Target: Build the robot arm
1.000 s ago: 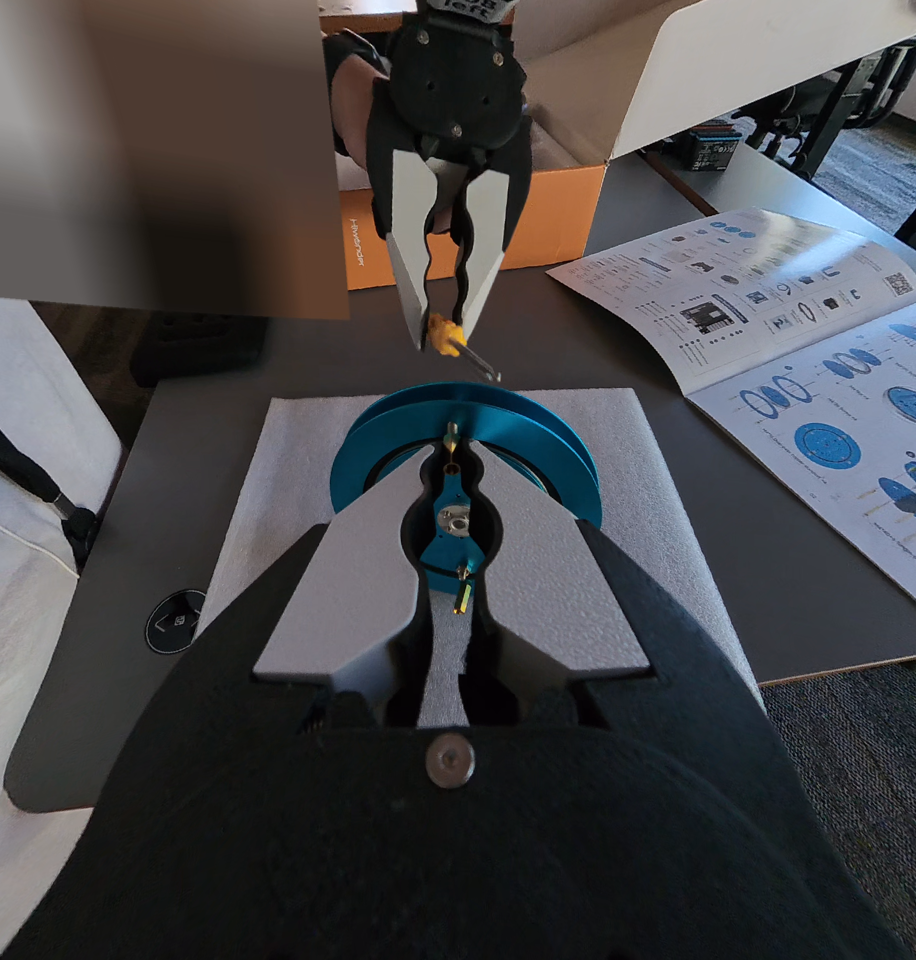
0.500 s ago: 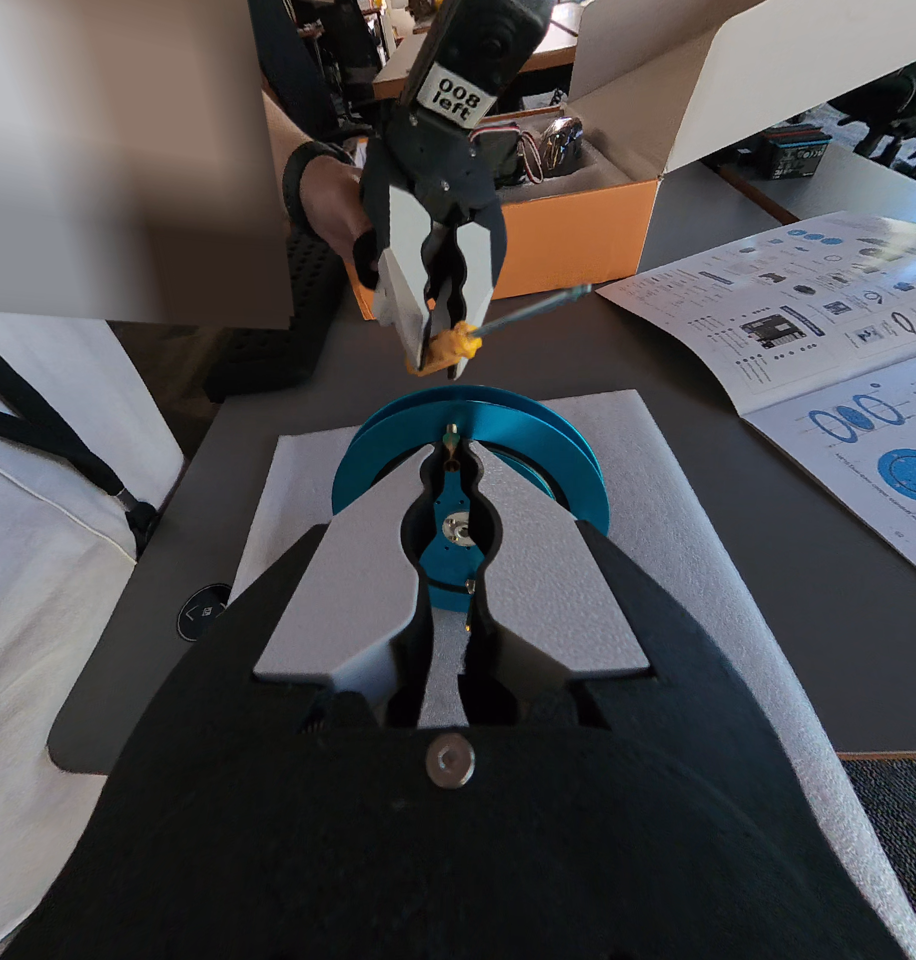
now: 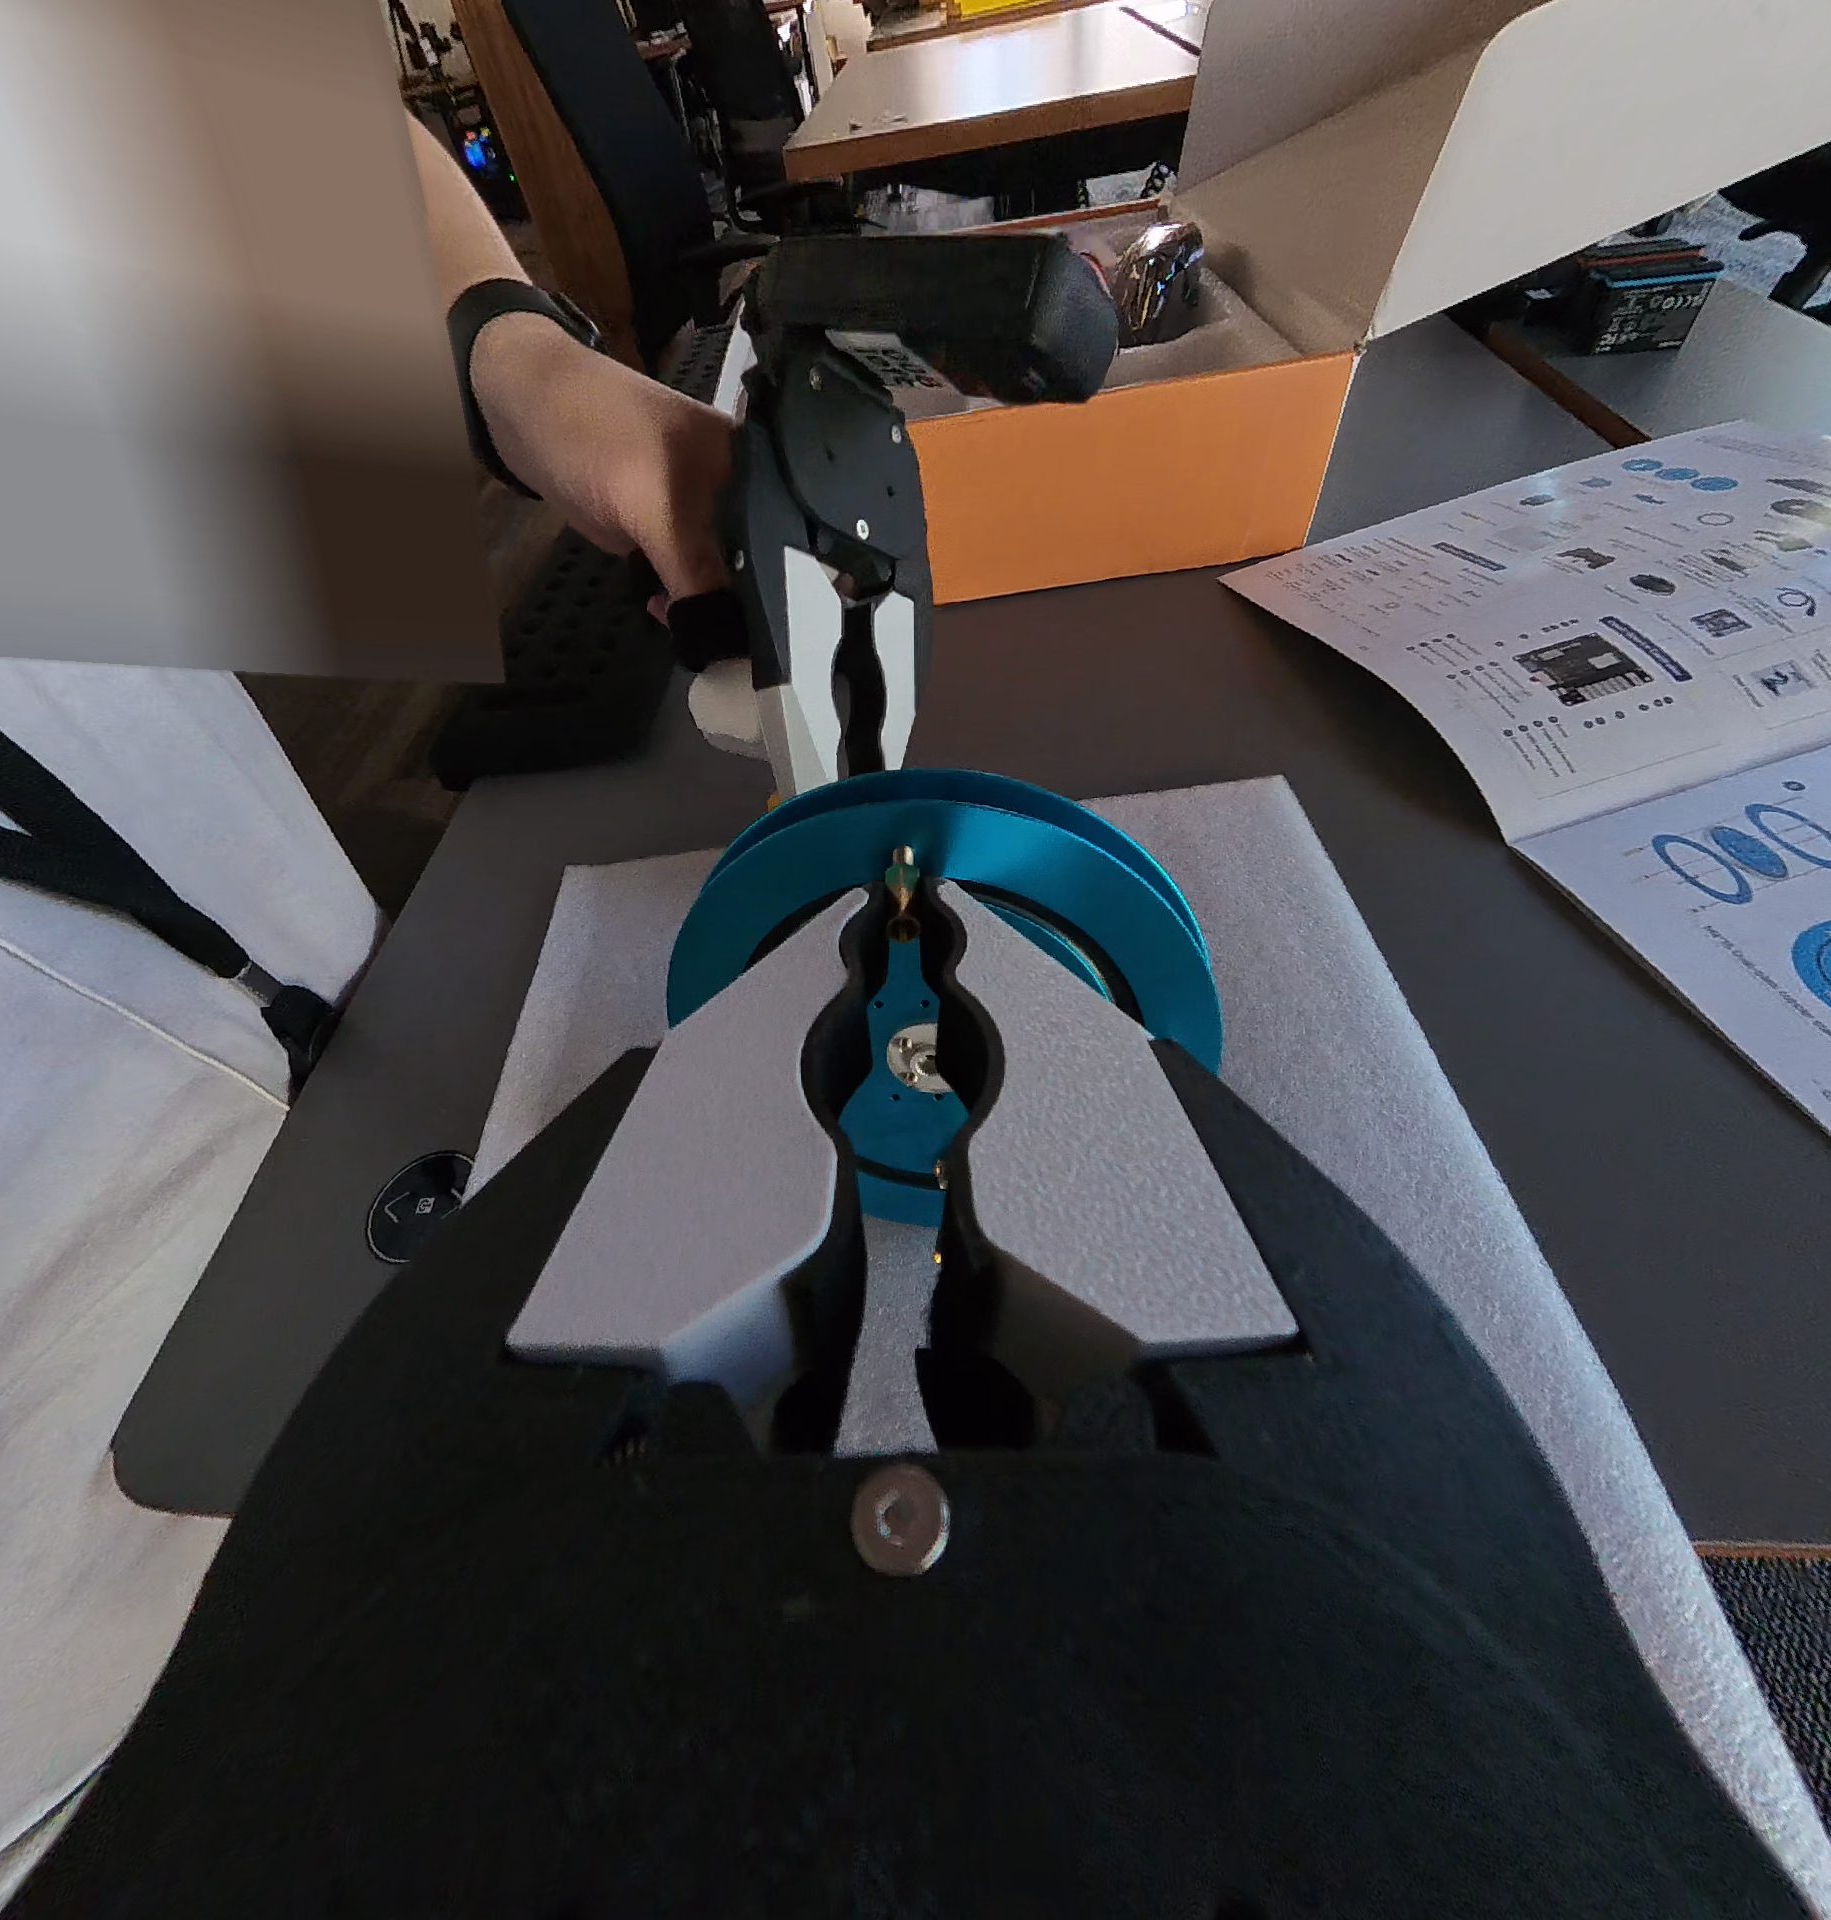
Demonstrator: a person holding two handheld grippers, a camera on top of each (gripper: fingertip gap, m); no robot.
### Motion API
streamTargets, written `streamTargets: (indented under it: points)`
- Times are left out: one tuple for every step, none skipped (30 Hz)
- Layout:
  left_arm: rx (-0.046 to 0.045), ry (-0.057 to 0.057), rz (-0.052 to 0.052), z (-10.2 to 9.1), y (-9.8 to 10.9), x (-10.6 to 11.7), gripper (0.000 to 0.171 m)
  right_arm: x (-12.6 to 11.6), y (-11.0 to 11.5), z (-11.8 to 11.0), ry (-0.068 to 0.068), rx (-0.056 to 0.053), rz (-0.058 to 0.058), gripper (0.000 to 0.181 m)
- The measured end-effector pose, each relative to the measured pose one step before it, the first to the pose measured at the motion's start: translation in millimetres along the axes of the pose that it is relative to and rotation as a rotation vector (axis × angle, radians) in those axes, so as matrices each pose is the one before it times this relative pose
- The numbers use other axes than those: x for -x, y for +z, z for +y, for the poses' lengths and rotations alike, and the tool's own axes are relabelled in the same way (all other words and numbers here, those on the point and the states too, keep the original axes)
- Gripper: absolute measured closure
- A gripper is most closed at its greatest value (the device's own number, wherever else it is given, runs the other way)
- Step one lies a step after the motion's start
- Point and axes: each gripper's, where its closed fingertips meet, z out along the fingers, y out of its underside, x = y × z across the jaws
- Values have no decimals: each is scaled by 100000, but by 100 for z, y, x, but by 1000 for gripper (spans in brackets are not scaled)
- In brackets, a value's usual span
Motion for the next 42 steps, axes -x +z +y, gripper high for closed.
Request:
streamTargets:
  points:
    - [834,1003,-891,241,12,130,154,44,39,1,-473,438,-303,178]
    - [2091,996,-789,128,-162,-57,154,49,31,12,-341,335,-276,178]
    - [3211,3364,-1382,53,-210,-125,150,38,8,9,-204,242,-129,177]
    - [2874,5000,-3543,-150,-246,88,135,23,-6,0,-183,111,75,178]
    - [2184,5731,-5678,-286,-333,348,128,5,-19,6,-169,36,227,178]
    - [1319,6935,-6887,-411,-338,469,122,-1,-12,11,-86,17,230,178]
    - [1324,7355,-7114,-420,-264,517,120,3,-11,-3,-59,-1,157,178]
    - [446,6673,-6458,-499,-173,392,118,8,0,6,-54,15,141,178]
    - [-270,5772,-4903,-505,-38,104,117,-12,5,-1,-106,70,218,178]
    - [-123,4441,-3106,-413,114,-145,117,-9,1,3,-150,84,244,178]
    - [628,3140,-2770,-274,259,-91,118,8,10,0,-61,77,190,178]
    - [1978,2263,-2181,-30,389,-51,119,11,21,-3,-109,96,104,178]
    - [3186,947,312,262,466,-319,124,21,29,-5,-205,183,39,178]
    - [2940,-764,1743,257,417,-362,128,12,25,2,-251,324,109,178]
    - [2612,-892,1368,300,353,-239,134,9,18,-5,-342,416,191,178]
    - [3146,-352,600,440,328,-80,137,-1,22,2,-399,404,225,178]
    - [1236,177,-259,86,74,38,139,6,23,0,-384,301,149,178]
    - [1726,900,-203,101,-53,-14,144,20,30,2,-244,167,86,178]
    - [2713,1437,552,221,-2,-157,145,22,28,-4,-204,27,-29,178]
    - [2302,1121,754,141,-7,-159,147,32,29,-3,-137,-142,-133,178]
    - [1651,794,373,66,45,-41,148,28,30,-11,107,-277,-169,178]
    - [1083,698,334,14,62,12,148,15,32,-16,140,-313,-55,178]
    - [1117,449,849,-13,13,8,148,2,17,-4,7,-261,15,178]
    - [1109,-225,1429,2,5,-16,148,11,0,-6,20,-159,35,178]
    - [730,-276,1637,-2,-7,-4,148,24,-1,3,-70,-98,56,178]
    - [585,-689,1576,-21,0,37,149,16,-10,6,-170,-101,42,178]
    - [482,-804,1041,-25,-5,74,151,3,-5,4,-17,-84,73,178]
    - [682,37,335,-4,-3,70,153,-4,-11,3,33,-13,90,178]
    - [841,1248,-346,20,2,90,155,-1,-17,12,-142,36,47,178]
    - [370,765,49,-16,-14,29,155,7,-15,3,-211,50,52,178]
    - [-949,-360,651,-30,-39,4,155,2,-8,12,-102,73,3,177]
    - [-2298,-639,1074,-16,-82,-6,156,22,-6,8,-76,41,-127,177]
    - [-3372,-722,1106,-47,-139,14,156,14,-13,0,37,-31,-193,177]
    - [-4563,-441,813,-133,-224,33,156,16,-12,4,112,-57,-336,178]
    - [-6164,1198,700,-332,-322,-72,156,14,-9,3,96,-55,-398,178]
    - [-7759,2265,610,-523,-458,-228,156,-8,-31,16,105,-86,-306,178]
    - [-8665,2984,985,-737,-561,-428,156,-31,-41,9,119,-78,-218,178]
    - [-8635,3665,843,-781,-614,-504,156,-4,-44,13,104,-48,-423,178]
    - [-7385,3721,-1208,-658,-605,-193,156,6,-47,11,285,-55,-560,178]
    - [-5859,4837,-2052,-464,-506,-59,156,-10,-38,13,388,-78,-532,178]
    - [-3874,4536,-3431,-134,-347,186,156,-23,-21,11,483,-35,-414,178]
    - [-2531,3305,-3040,78,-199,202,156,-15,-32,9,396,83,-341,178]
